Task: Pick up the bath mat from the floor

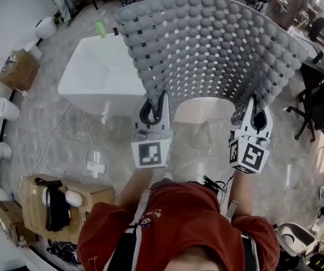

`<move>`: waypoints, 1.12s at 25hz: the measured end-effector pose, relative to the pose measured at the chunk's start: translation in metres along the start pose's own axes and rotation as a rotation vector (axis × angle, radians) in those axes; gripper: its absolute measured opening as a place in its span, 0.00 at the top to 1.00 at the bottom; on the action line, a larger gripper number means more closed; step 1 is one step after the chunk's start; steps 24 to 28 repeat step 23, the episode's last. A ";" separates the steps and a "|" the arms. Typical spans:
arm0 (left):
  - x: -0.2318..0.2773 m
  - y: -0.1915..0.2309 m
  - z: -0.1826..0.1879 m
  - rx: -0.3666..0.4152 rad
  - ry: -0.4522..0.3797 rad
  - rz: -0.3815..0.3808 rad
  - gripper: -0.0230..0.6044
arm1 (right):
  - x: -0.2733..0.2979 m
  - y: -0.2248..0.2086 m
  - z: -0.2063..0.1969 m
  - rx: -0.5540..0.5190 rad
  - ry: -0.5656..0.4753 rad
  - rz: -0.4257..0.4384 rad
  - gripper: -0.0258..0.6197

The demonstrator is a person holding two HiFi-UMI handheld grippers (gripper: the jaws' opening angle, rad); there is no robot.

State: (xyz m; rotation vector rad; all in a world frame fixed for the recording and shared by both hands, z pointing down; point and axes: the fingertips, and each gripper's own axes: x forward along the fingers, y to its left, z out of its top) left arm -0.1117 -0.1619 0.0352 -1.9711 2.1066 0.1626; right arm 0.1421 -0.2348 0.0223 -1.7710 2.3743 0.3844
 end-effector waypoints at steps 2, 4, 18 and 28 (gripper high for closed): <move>0.003 -0.003 0.001 0.008 0.000 -0.003 0.79 | 0.001 -0.003 0.001 -0.003 0.003 0.000 0.88; 0.002 -0.003 0.001 -0.001 0.003 -0.005 0.79 | -0.001 -0.003 0.002 -0.009 0.005 -0.005 0.88; -0.006 -0.004 0.003 -0.003 -0.004 0.000 0.79 | -0.007 -0.001 0.001 0.012 0.003 -0.002 0.88; -0.012 0.004 0.000 -0.014 0.002 0.006 0.79 | -0.009 0.009 0.002 0.009 0.000 -0.001 0.88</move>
